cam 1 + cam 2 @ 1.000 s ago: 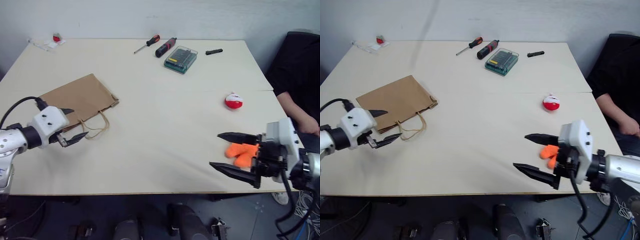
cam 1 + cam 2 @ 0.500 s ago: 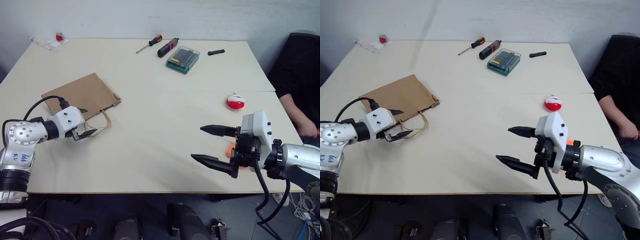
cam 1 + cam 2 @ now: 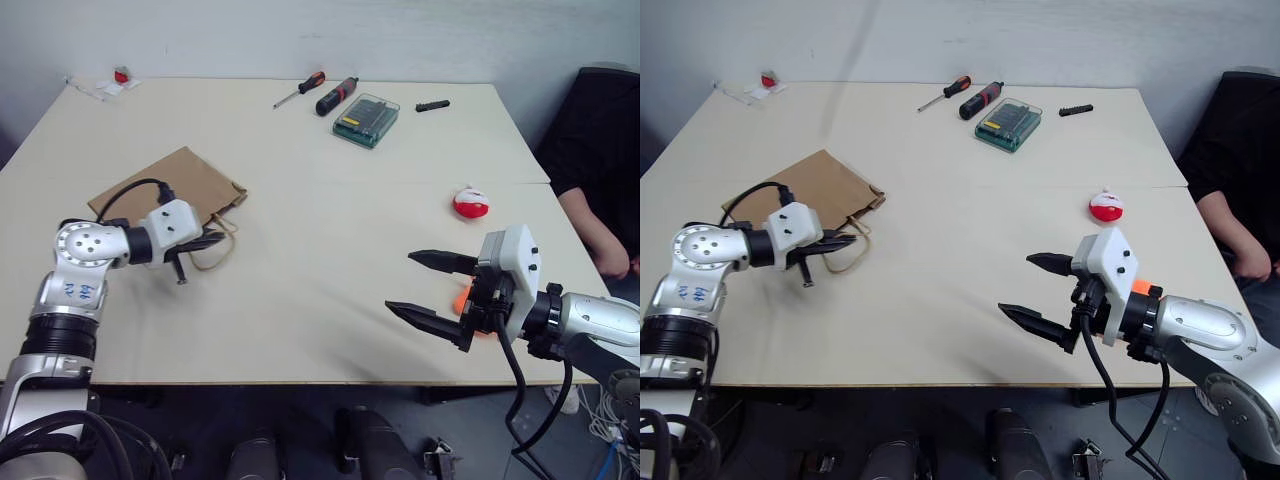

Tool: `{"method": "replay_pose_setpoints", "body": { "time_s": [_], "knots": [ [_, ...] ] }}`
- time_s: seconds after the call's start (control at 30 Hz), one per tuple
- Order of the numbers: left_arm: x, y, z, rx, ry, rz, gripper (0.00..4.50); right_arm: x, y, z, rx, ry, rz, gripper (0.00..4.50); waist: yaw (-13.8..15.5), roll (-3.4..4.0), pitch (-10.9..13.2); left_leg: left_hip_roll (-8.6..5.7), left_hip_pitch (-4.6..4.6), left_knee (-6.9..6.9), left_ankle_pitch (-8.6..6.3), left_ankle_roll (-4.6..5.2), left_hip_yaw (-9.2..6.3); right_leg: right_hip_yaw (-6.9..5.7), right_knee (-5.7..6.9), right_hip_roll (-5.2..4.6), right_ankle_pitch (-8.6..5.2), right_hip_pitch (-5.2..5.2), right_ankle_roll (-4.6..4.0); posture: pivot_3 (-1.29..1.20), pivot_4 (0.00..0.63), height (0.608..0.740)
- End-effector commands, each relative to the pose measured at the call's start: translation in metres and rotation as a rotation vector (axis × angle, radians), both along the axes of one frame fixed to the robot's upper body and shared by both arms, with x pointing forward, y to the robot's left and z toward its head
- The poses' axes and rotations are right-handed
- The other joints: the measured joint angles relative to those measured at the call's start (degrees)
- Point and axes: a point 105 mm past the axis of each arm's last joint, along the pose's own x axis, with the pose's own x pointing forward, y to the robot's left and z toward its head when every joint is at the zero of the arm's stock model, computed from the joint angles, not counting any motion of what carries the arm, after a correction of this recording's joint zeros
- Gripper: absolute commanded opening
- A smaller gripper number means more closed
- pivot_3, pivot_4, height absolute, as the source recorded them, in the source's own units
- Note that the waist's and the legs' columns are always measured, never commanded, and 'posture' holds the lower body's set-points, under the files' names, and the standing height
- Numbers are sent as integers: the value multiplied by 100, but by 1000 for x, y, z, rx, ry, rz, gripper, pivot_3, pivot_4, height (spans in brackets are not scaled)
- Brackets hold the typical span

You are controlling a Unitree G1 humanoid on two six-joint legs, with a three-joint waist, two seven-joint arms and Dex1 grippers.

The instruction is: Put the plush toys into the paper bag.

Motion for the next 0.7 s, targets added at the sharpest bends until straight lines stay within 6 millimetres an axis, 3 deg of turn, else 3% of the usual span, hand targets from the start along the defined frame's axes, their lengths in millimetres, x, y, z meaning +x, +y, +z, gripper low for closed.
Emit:
{"method": "replay_pose_setpoints", "body": {
  "time_s": [0.03,0.27,0.47,0.57,0.7],
  "knots": [
    [-10,-31,32,-128,33,-138,46,0,0,5,6,-38,-7,4500,-4,0,0,1,-1,1,0,0,0,1,0,2,0,0,0,0,150,740],
    [-52,-95,75,-385,195,-438,46,6,11,-2,0,-39,-6,4500,-12,0,0,2,-3,8,0,-2,-8,2,5,2,0,1,2,0,150,740],
    [-68,-131,76,-450,338,-517,46,34,27,-17,18,-7,-47,4500,-28,0,0,2,6,13,4,-10,-9,8,17,6,-1,3,2,0,150,740],
    [-66,-134,75,-441,317,-516,0,55,44,-25,60,13,-60,3903,-47,1,0,3,8,13,5,-11,-8,9,17,9,-1,3,1,0,150,740],
    [-62,-135,80,-458,292,-511,0,67,59,-34,46,10,-34,2495,-35,4,2,4,5,11,6,-13,-9,6,18,8,-3,1,-1,0,150,740]
  ]
}}
